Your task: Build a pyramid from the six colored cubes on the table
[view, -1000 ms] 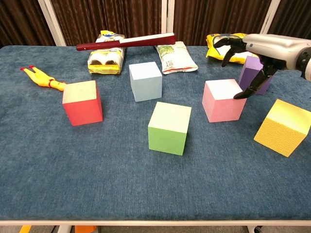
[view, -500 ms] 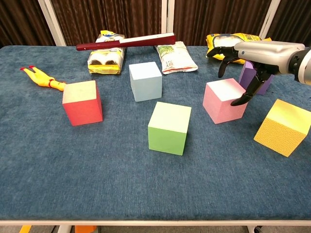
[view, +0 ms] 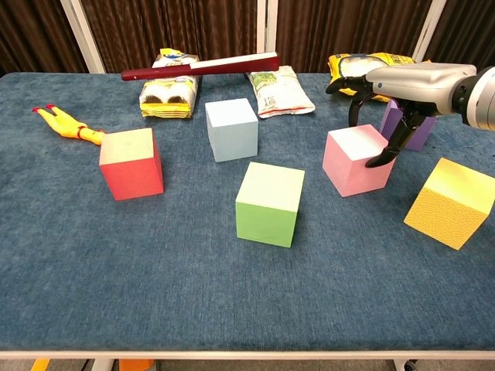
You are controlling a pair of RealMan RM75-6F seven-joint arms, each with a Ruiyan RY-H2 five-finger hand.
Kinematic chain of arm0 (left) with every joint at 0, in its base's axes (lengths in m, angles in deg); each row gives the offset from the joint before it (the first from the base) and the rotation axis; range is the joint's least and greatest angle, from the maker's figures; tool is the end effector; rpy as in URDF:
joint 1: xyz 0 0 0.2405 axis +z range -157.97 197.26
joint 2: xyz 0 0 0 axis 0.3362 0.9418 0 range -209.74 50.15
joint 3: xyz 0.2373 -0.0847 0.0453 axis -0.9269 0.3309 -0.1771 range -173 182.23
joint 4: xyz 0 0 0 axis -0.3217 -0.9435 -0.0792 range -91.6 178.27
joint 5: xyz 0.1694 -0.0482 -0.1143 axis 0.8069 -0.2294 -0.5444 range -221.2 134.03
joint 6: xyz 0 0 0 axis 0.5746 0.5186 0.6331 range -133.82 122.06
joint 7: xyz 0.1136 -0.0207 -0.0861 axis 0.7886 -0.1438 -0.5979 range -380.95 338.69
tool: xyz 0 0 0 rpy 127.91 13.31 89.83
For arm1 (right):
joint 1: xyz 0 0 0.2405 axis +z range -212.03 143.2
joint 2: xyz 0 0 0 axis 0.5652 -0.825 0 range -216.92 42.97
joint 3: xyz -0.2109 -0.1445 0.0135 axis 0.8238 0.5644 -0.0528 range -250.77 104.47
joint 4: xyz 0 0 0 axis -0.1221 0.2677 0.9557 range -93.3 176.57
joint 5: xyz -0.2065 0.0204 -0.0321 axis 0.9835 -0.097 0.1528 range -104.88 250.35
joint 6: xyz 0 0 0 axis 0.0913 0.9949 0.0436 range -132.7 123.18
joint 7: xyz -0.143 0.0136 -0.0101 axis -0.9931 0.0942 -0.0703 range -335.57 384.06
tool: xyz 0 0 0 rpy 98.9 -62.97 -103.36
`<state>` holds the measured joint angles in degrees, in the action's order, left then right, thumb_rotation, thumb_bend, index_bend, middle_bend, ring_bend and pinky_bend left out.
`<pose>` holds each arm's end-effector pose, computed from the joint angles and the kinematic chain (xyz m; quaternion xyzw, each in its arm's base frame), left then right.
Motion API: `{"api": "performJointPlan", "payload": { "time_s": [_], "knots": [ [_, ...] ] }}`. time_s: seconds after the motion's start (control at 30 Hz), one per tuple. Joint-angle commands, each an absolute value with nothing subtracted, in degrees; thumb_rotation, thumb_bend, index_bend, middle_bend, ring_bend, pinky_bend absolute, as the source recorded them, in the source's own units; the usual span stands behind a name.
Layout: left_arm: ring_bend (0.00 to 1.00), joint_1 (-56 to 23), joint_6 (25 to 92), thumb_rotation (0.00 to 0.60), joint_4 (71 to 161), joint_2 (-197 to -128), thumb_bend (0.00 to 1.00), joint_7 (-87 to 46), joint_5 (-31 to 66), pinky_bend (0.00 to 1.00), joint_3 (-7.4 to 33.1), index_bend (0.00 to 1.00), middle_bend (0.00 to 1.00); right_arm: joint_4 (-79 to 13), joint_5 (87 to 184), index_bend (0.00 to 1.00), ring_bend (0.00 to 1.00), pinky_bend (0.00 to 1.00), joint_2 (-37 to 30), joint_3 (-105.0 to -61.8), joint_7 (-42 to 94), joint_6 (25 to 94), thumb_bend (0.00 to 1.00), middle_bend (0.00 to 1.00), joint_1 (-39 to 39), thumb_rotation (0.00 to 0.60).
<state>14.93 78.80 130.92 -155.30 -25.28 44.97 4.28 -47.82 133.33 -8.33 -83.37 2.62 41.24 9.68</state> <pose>-0.3037 0.1676 0.0912 -0.5831 -0.4512 -0.4291 0.5219 -0.1589 -0.3541 0.0186 0.7807 -0.3661 0.3052 0.4041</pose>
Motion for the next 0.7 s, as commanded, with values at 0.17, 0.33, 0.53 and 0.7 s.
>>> {"api": "performJointPlan", "payload": {
  "time_s": [0.17,0.33,0.53,0.7],
  "knots": [
    [0.0,14.83,78.75,0.6,131.24,-155.01,0.0,-25.2,45.01,0.04,4.34,0.09,0.03,-47.63,133.7,0.0,0.0,0.0,-7.54,-83.28,3.17,43.03,0.04,0.43,10.08,0.6],
    [0.0,14.89,78.9,0.6,131.11,-155.11,0.0,-25.44,44.97,0.04,4.39,0.09,0.03,-48.44,134.25,0.0,0.01,0.0,-7.2,-83.79,4.0,45.1,0.04,0.45,9.92,0.6],
    [0.0,14.9,78.8,0.6,130.38,-155.41,0.0,-26.1,44.96,0.04,4.32,0.09,0.03,-51.2,128.84,0.0,0.03,0.0,-5.52,-84.97,0.71,49.0,0.04,0.49,9.74,0.6],
    [0.0,14.9,79.06,0.6,130.07,-155.43,0.0,-26.63,45.24,0.04,4.33,0.09,0.03,-54.45,123.28,0.0,0.03,0.0,-4.77,-85.55,-6.19,51.57,0.04,0.49,11.49,0.6]
  ]
}}
